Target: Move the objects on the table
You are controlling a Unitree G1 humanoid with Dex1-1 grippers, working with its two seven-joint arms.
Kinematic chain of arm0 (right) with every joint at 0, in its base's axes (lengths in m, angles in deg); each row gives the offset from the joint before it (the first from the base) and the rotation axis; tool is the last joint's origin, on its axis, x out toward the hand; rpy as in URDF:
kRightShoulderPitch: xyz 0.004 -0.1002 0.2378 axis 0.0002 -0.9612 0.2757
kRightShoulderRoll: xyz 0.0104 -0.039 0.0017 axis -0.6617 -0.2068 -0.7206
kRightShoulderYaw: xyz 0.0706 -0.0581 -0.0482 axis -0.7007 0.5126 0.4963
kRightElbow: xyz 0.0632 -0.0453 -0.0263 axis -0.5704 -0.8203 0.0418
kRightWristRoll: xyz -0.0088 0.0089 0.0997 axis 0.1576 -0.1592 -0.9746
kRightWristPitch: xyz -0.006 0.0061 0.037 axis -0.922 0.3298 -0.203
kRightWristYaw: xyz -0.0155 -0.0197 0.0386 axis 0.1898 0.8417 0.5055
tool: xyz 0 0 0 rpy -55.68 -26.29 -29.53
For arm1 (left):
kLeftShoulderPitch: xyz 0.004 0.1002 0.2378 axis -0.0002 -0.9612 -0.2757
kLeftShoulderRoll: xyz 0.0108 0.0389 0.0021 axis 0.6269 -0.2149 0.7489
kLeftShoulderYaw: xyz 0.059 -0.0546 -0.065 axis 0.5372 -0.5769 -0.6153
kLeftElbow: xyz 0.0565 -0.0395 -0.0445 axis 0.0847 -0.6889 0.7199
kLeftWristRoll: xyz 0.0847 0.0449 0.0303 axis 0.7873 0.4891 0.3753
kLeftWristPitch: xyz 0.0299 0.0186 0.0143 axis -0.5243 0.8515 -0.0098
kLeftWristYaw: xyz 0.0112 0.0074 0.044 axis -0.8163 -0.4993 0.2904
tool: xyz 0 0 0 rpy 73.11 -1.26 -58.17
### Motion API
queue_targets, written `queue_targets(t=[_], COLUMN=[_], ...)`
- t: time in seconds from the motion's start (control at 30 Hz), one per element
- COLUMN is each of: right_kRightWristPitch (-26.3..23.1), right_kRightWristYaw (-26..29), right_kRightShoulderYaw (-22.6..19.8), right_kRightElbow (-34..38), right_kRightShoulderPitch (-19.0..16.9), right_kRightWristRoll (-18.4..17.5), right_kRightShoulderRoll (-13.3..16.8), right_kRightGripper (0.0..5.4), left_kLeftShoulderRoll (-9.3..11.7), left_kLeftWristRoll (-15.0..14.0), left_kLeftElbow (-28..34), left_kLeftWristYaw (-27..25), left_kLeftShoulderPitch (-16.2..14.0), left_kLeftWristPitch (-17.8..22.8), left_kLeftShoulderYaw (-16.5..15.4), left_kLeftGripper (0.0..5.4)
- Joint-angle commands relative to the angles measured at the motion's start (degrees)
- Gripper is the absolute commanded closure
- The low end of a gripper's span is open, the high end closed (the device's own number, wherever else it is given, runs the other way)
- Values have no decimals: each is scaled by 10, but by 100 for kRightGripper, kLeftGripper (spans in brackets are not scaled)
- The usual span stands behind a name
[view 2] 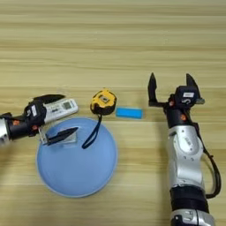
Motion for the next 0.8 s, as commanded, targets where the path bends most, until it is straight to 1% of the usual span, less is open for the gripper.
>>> queue_targets(t=[0.03,0.23,0.33,0.43,0.5,0.57,0.63,0.67,0.73,0.8], right_kRightWristPitch=[6,7,7,8,7,8,8,8,7,7], right_kRightWristYaw=[-1,-2,-2,-2,-1,-1,0,1,2,3], right_kRightShoulderYaw=[2,4,5,6,6,7,6,6,6,5], right_kRightElbow=[-6,-6,-7,-8,-8,-9,-9,-9,-10,-11], right_kRightShoulderPitch=[8,9,10,10,10,10,10,10,10,11], right_kRightWristRoll=[3,3,3,3,3,3,2,2,1,-1], right_kRightShoulderRoll=[0,0,0,0,0,0,1,1,2,3], right_kRightGripper=[0,0,0,0,0,0,0,0,0,0], left_kLeftShoulderRoll=[11,19,15,-4,-21,-43,-65,-72,-82,-93], left_kLeftWristRoll=[-9,-11,-15,-27,-34,-25,-33,-33,-26,-27], left_kLeftElbow=[16,5,-10,-44,-72,-120,-162,-182,-227,-260], left_kLeftWristYaw=[7,19,35,67,97,149,189,205,229,245], left_kLeftShoulderPitch=[3,-4,-6,5,16,32,47,54,68,77], left_kLeftWristPitch=[10,15,11,-2,-16,-41,-61,-78,-126,-158], left_kLeftShoulderYaw=[-16,-38,-53,-79,-100,-124,-150,-159,-173,-184], left_kLeftGripper=[3,3,3,3,3,3,3,3,3,3])
